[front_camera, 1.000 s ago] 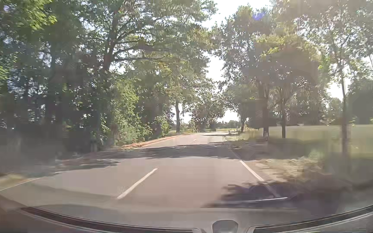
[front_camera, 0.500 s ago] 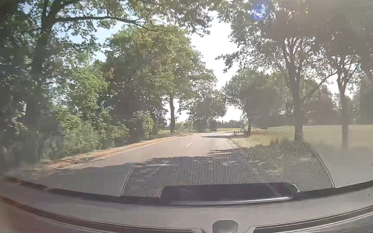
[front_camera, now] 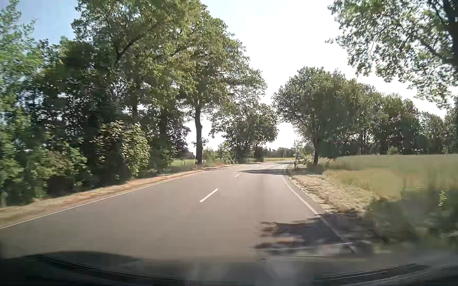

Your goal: Follow the waypoints while adhering to traffic rules and regulations

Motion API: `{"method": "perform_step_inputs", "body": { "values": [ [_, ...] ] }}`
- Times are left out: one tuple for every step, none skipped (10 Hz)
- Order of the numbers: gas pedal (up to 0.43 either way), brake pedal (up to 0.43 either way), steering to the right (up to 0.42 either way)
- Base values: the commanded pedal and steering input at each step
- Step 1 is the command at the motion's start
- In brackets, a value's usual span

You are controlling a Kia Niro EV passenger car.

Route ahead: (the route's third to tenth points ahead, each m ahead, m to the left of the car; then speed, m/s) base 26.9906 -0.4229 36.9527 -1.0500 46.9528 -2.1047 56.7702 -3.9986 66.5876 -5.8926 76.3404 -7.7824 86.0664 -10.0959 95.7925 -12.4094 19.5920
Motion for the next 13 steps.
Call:
{"method": "perform_step_inputs", "body": {
  "values": [
    [0.22, 0.006, 0.016],
    [0.22, 0.006, 0.018],
    [0.22, 0.006, 0.019],
    [0.22, 0.006, 0.021],
    [0.22, 0.006, 0.021],
    [0.22, 0.006, 0.022],
    [0.228, 0.006, 0.024],
    [0.228, 0.006, 0.025],
    [0.24, 0.006, 0.025],
    [0.24, 0.006, 0.025],
    [0.24, 0.006, 0.025],
    [0.24, 0.006, 0.025],
    [0.24, 0.006, 0.025]
  ]
}}
